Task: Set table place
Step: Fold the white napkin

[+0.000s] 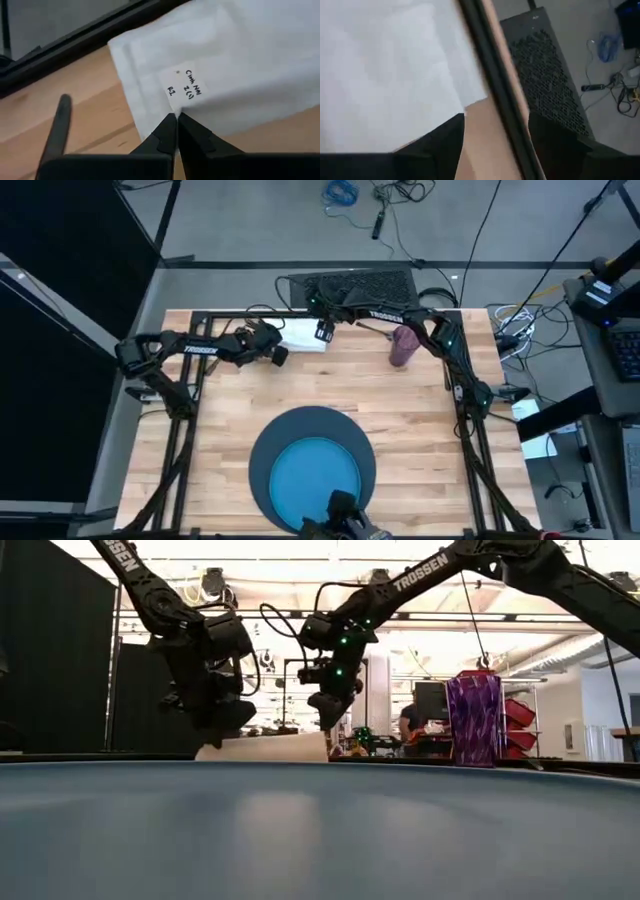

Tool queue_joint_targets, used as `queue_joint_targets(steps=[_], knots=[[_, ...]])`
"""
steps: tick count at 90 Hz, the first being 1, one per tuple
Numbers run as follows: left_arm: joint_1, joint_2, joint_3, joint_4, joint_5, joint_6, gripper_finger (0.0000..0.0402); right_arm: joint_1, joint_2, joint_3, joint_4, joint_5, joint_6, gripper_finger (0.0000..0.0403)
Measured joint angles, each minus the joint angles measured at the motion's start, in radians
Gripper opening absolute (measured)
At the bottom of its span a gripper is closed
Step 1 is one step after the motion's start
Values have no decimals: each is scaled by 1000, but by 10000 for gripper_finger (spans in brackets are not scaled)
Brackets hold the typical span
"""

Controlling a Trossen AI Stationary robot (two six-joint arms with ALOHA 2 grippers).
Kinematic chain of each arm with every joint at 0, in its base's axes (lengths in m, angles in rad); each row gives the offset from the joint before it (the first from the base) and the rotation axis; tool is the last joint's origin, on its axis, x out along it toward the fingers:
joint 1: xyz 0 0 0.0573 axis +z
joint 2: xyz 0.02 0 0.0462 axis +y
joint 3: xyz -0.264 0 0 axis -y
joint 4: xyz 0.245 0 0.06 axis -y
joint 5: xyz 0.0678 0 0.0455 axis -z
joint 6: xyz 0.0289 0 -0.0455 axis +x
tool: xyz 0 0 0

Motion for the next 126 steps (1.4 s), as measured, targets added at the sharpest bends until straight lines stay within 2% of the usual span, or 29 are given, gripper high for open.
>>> queue_joint_targets(steps=[22, 36, 49, 69, 93, 126], knots=[[8, 0, 0, 52, -38, 9, 0, 38, -11, 0, -23, -29, -23, 201], [24, 0, 0, 59, -51, 24, 0, 0, -11, 0, -27, -187, -13, 201], [28, 0, 0, 58, -51, 33, 0, -38, -11, 0, -60, -242, 48, 201], [28, 0, 0, 63, -51, 51, 0, -107, -11, 0, -70, -510, 98, 201], [28, 0, 0, 74, -47, 54, 0, -154, -11, 0, -142, -708, 158, 201], [68, 0, 2, 108, -49, 35, 0, -157, -11, 0, -89, -716, 185, 201]])
